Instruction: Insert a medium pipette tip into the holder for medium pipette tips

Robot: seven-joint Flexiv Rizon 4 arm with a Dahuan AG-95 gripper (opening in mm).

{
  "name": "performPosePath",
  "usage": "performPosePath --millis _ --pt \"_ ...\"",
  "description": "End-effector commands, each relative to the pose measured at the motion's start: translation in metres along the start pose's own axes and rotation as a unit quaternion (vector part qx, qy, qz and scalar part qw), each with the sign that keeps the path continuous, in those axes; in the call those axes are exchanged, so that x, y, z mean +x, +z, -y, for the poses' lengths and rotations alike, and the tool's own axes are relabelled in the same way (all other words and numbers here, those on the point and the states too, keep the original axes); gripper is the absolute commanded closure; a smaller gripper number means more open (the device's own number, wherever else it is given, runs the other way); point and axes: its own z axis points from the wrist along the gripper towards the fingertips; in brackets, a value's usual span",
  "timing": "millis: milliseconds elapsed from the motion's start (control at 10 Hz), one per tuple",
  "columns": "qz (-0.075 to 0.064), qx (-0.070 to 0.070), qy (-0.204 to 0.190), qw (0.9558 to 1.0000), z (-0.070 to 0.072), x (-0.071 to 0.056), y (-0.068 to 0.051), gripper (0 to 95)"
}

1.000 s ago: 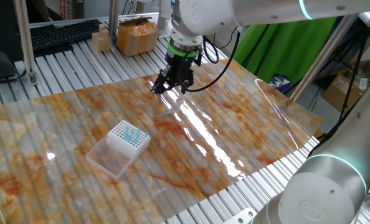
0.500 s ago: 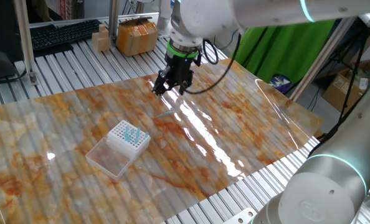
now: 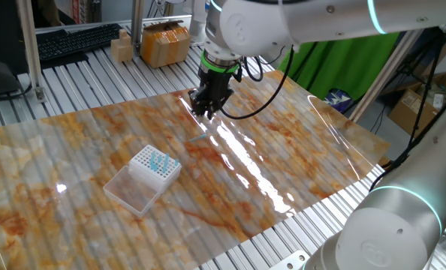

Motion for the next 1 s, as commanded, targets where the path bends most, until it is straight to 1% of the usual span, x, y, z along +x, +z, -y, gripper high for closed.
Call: performPosePath --millis 100,300,600,700,800,900,1000 --pt "-0.003 0.000 0.000 1.0000 0.000 0.002 0.000 95.0" --pt "-0.005 -0.002 -0.001 1.0000 0.000 0.002 0.001 95.0" --pt "-0.004 -0.002 0.000 1.0000 0.001 0.000 0.005 95.0" --pt "-0.006 -0.008 0.002 0.9999 0.002 -0.001 0.009 95.0" --pt "-0.006 -0.011 0.002 0.9999 0.003 -0.003 0.012 95.0" --pt "-0.007 -0.012 0.003 0.9999 0.005 -0.005 0.020 95.0" --pt "-0.008 -0.013 0.007 0.9999 0.007 -0.007 0.025 95.0"
